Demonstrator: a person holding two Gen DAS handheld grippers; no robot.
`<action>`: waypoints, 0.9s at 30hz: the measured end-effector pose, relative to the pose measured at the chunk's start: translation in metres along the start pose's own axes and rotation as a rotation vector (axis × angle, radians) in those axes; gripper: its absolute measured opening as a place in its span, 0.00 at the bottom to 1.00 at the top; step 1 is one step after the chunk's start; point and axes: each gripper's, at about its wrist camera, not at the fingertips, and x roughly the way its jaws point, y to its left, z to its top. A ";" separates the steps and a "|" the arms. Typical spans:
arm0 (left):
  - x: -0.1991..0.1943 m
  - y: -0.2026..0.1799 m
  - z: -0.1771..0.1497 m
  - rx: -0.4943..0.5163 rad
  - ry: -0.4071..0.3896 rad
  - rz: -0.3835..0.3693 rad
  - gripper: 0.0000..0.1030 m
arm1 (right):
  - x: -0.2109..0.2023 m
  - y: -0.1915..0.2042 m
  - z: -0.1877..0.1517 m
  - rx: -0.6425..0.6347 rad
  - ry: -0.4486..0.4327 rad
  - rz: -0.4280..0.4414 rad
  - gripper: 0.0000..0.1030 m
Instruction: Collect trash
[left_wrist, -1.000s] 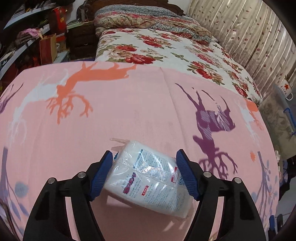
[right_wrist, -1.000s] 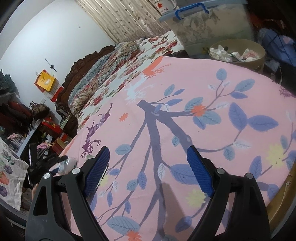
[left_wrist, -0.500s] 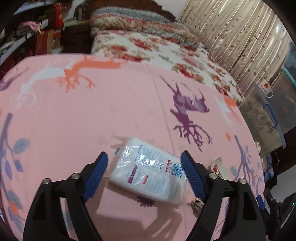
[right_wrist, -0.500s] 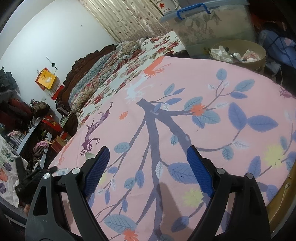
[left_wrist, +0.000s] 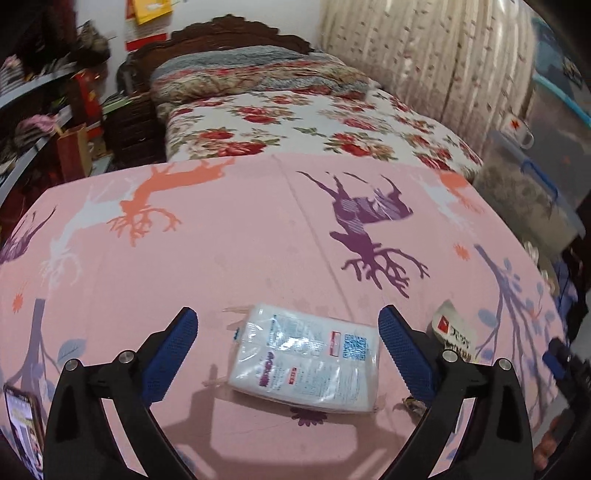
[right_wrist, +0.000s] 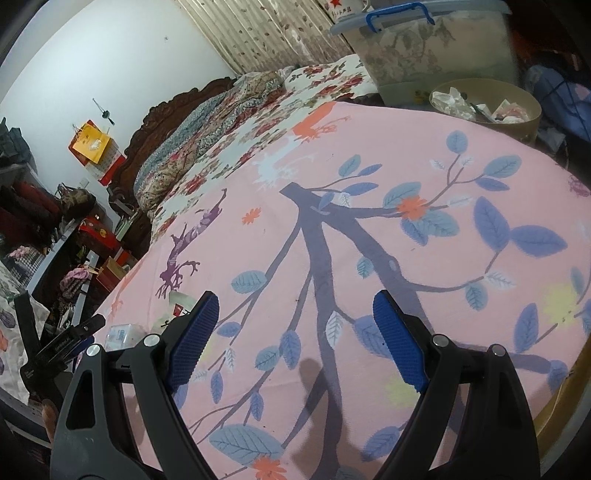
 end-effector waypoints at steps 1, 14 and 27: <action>0.001 -0.002 0.000 0.020 0.002 -0.010 0.92 | 0.001 0.002 0.000 -0.002 0.004 -0.001 0.83; 0.036 -0.013 -0.011 0.095 0.069 -0.013 0.92 | 0.010 0.013 -0.004 -0.025 0.029 -0.009 0.83; 0.039 -0.013 -0.015 0.083 0.058 -0.034 0.93 | 0.025 0.066 -0.021 -0.241 0.110 0.086 0.83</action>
